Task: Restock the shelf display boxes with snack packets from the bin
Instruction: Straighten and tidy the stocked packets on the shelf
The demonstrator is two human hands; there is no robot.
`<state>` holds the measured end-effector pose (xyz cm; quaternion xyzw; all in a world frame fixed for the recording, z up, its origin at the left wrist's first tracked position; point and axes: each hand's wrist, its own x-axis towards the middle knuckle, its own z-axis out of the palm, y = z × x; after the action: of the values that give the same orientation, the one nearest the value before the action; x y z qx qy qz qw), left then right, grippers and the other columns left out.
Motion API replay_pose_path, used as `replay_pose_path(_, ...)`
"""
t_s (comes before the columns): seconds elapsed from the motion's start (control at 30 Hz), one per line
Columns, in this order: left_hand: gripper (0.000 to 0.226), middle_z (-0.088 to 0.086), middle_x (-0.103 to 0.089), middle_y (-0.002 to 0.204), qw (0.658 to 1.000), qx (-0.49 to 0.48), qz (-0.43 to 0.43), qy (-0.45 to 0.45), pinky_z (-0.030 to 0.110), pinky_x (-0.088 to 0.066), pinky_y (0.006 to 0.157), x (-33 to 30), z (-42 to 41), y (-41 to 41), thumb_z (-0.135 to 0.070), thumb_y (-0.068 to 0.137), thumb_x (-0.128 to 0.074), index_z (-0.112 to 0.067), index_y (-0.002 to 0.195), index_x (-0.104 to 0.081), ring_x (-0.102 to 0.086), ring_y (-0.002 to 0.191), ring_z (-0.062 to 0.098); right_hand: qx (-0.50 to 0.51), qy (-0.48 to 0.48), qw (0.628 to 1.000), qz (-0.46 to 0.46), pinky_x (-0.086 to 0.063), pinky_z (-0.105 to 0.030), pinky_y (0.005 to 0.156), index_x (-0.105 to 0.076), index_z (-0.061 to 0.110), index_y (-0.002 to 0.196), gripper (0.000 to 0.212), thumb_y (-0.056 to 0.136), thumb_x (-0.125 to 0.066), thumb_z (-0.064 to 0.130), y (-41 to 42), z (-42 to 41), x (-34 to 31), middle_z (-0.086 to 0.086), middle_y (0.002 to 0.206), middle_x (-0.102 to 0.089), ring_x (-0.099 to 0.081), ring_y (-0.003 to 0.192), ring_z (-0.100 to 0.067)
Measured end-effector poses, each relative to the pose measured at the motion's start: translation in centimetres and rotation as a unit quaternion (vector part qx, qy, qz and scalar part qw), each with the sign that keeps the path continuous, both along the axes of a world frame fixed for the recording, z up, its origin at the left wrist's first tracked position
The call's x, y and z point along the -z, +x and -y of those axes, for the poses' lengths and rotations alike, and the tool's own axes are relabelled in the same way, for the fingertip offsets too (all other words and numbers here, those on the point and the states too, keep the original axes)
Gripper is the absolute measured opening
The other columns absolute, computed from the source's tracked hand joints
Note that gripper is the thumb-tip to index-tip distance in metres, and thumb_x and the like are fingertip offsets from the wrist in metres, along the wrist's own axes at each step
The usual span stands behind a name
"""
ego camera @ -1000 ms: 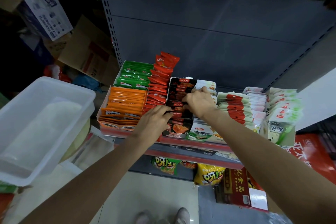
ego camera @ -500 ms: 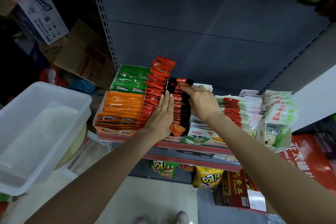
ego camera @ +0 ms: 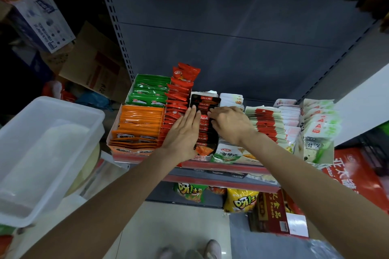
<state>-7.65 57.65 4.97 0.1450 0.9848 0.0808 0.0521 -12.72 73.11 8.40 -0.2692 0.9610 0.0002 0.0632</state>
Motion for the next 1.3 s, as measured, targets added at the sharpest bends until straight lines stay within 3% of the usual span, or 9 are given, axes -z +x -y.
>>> replay_pose_path(0.13, 0.116, 0.005, 0.001, 0.158, 1.000, 0.013, -0.007, 0.015, 0.031, -0.007, 0.117, -0.4, 0.6, -0.2, -0.048, 0.073, -0.074, -0.012, 0.150, 0.004, -0.003, 0.146, 0.020, 0.094, -0.150, 0.983, -0.039, -0.045, -0.040, 0.092, -0.060, 0.012, 0.120, 0.030, 0.093, -0.049, 0.015, -1.1, -0.5, -0.1, -0.007, 0.119, -0.062, -0.052, 0.114, -0.027)
replay_pose_path(0.23, 0.098, 0.002, -0.029, 0.147, 0.999, 0.020, -0.048, 0.013, 0.028, -0.019, 0.113, -0.9, 0.9, -0.4, -0.049, 0.071, -0.075, -0.014, 0.146, -0.021, -0.027, 0.137, 0.017, 0.091, -0.124, 0.988, -0.003, -0.046, -0.039, 0.091, -0.049, 0.017, 0.133, 0.043, 0.091, -0.057, 0.020, -1.5, 0.5, -0.3, -0.006, 0.122, -0.056, -0.051, 0.115, -0.027)
replay_pose_path(0.33, 0.084, -0.001, -0.041, 0.138, 0.997, 0.032, -0.063, 0.010, 0.027, -0.025, 0.108, -0.6, 1.3, 0.0, -0.051, 0.074, -0.071, -0.015, 0.139, -0.032, -0.038, 0.128, 0.017, 0.091, -0.086, 0.992, 0.005, -0.044, -0.037, 0.089, -0.052, 0.016, 0.130, 0.043, 0.088, -0.062, 0.025, -2.3, 1.3, -0.4, -0.005, 0.124, -0.053, -0.053, 0.113, -0.027)
replay_pose_path(0.67, 0.083, -0.002, -0.036, 0.145, 0.997, 0.028, -0.071, 0.006, 0.027, -0.023, 0.110, -0.3, 1.2, 0.3, -0.051, 0.078, -0.066, -0.016, 0.143, -0.028, -0.032, 0.134, 0.016, 0.052, 0.018, 0.997, -0.052, -0.045, -0.032, 0.082, -0.062, 0.022, 0.116, 0.028, 0.092, -0.051, 0.014, -3.3, 2.1, 1.0, -0.008, 0.112, -0.060, -0.056, 0.107, -0.025)
replay_pose_path(0.8, 0.095, 0.001, -0.024, 0.152, 0.998, 0.018, -0.062, 0.006, 0.028, -0.016, 0.114, -0.4, 1.3, 0.8, -0.053, 0.079, -0.064, -0.014, 0.149, -0.014, -0.022, 0.140, 0.016, 0.065, -0.080, 0.991, 0.088, -0.045, -0.031, 0.089, -0.067, 0.021, 0.115, 0.026, 0.089, -0.061, 0.019, -5.0, 1.0, -0.3, -0.004, 0.117, -0.065, -0.058, 0.110, -0.026)
replay_pose_path(0.9, 0.099, 0.002, -0.018, 0.154, 0.998, 0.014, -0.060, 0.013, 0.027, -0.010, 0.116, -0.5, 1.3, 0.4, -0.054, 0.078, -0.064, -0.013, 0.150, -0.009, -0.016, 0.142, 0.016, 0.066, -0.062, 0.992, 0.090, -0.047, -0.035, 0.088, -0.066, 0.023, 0.114, 0.025, 0.090, -0.059, 0.019, -5.5, 0.1, -0.2, -0.005, 0.115, -0.065, -0.057, 0.108, -0.027)
replay_pose_path(1.07, 0.092, 0.005, -0.022, 0.154, 0.998, 0.021, -0.055, -0.002, 0.029, -0.004, 0.116, -1.0, 1.1, -0.3, -0.053, 0.074, -0.069, -0.011, 0.144, -0.027, -0.018, 0.143, 0.019, 0.054, -0.045, 0.992, 0.106, -0.047, -0.036, 0.092, -0.054, 0.028, 0.129, 0.048, 0.085, -0.062, 0.044, -5.1, 1.1, 0.2, -0.005, 0.121, -0.062, -0.055, 0.113, -0.026)
replay_pose_path(1.2, 0.078, 0.011, -0.060, 0.123, 0.993, 0.045, -0.100, -0.048, 0.038, -0.041, 0.101, -0.2, 1.5, 0.1, -0.055, 0.051, -0.083, -0.007, 0.110, -0.064, -0.056, 0.116, 0.027, 0.029, 0.026, 0.996, 0.084, -0.048, -0.037, 0.087, -0.054, 0.021, 0.128, 0.047, 0.085, -0.064, 0.038, -4.7, 1.1, -0.2, -0.011, 0.120, -0.058, -0.056, 0.110, -0.029)
replay_pose_path(1.3, 0.075, 0.002, -0.066, 0.095, 0.990, 0.048, -0.123, -0.040, 0.031, -0.053, 0.078, 0.1, 1.5, 0.2, -0.060, 0.040, -0.084, -0.010, 0.094, -0.070, -0.064, 0.088, 0.020, 0.018, 0.044, 0.998, 0.030, -0.047, -0.036, 0.083, -0.056, 0.019, 0.125, 0.035, 0.091, -0.056, 0.029, -4.2, 1.4, 0.2, -0.012, 0.117, -0.058, -0.057, 0.106, -0.029)
